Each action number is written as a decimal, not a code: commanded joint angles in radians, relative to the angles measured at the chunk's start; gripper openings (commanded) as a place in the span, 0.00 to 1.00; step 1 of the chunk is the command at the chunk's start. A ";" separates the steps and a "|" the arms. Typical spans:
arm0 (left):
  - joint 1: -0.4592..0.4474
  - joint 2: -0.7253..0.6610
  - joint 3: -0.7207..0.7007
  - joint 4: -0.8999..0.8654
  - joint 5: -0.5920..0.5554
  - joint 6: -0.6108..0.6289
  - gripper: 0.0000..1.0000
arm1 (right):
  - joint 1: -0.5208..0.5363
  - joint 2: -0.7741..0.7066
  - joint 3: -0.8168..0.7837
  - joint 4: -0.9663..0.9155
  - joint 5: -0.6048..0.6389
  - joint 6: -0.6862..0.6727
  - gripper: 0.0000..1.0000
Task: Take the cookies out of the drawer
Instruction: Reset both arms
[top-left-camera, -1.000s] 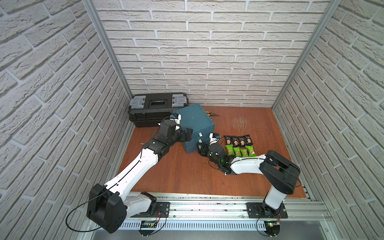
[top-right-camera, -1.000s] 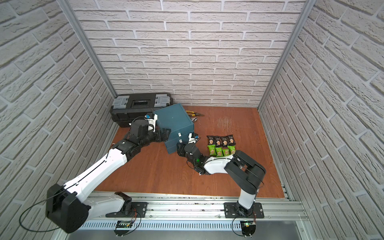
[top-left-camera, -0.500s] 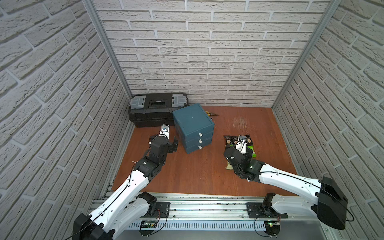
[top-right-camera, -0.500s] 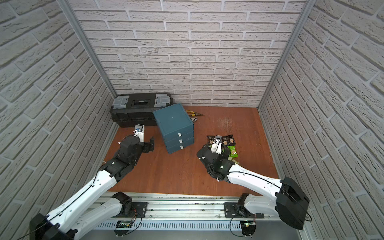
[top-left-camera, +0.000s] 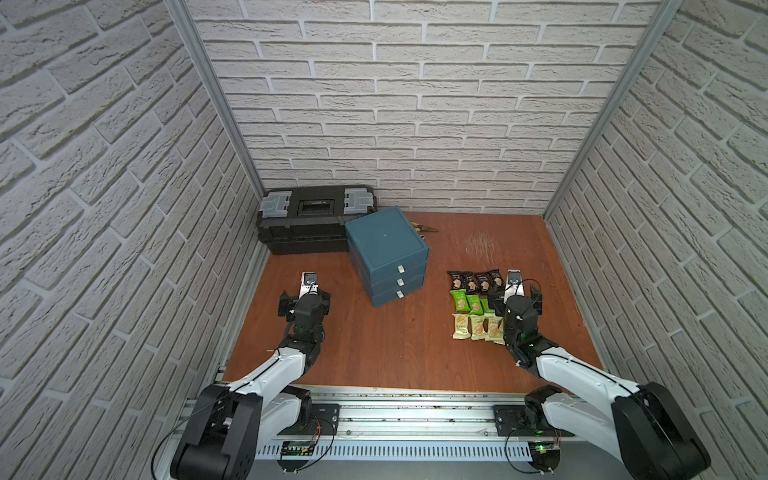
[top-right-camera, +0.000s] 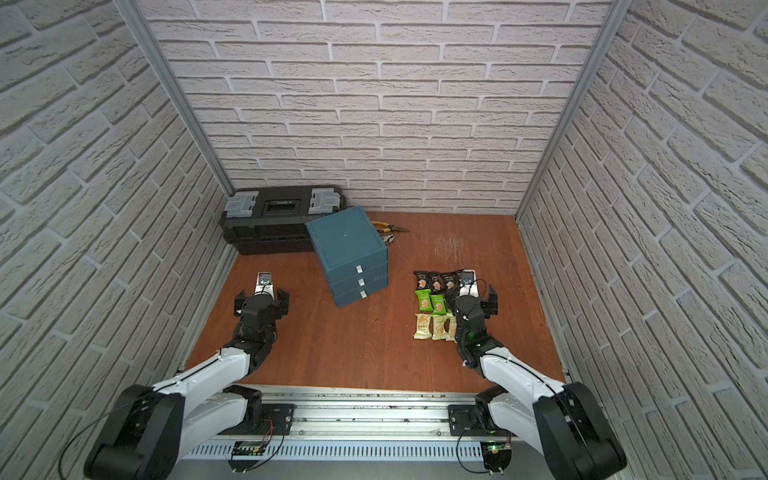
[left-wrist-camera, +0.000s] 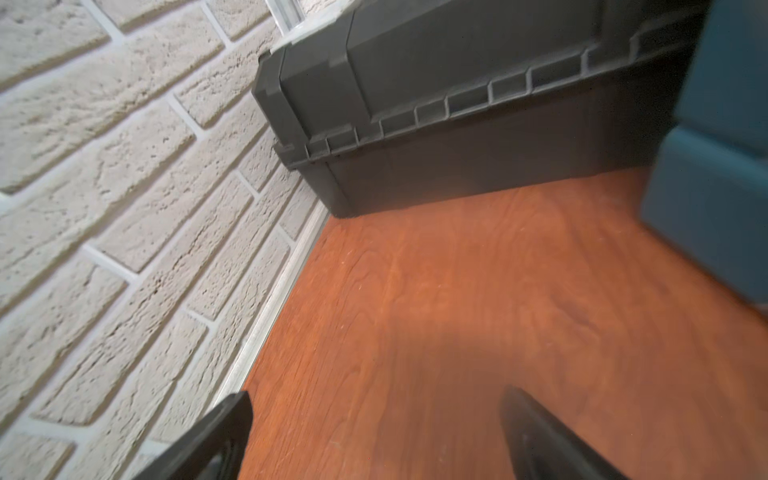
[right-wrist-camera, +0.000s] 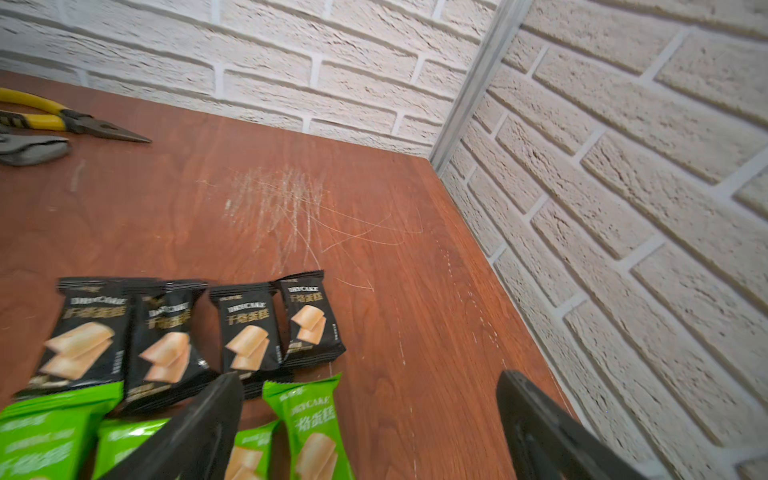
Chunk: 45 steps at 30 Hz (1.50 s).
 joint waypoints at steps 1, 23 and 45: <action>0.038 0.132 -0.018 0.340 0.082 0.055 0.98 | -0.027 0.169 0.015 0.336 -0.121 -0.062 0.99; 0.256 0.392 0.160 0.250 0.452 -0.061 0.99 | -0.186 0.334 0.107 0.266 -0.407 0.031 0.99; 0.267 0.394 0.168 0.237 0.479 -0.066 0.99 | -0.211 0.333 0.129 0.215 -0.432 0.056 0.99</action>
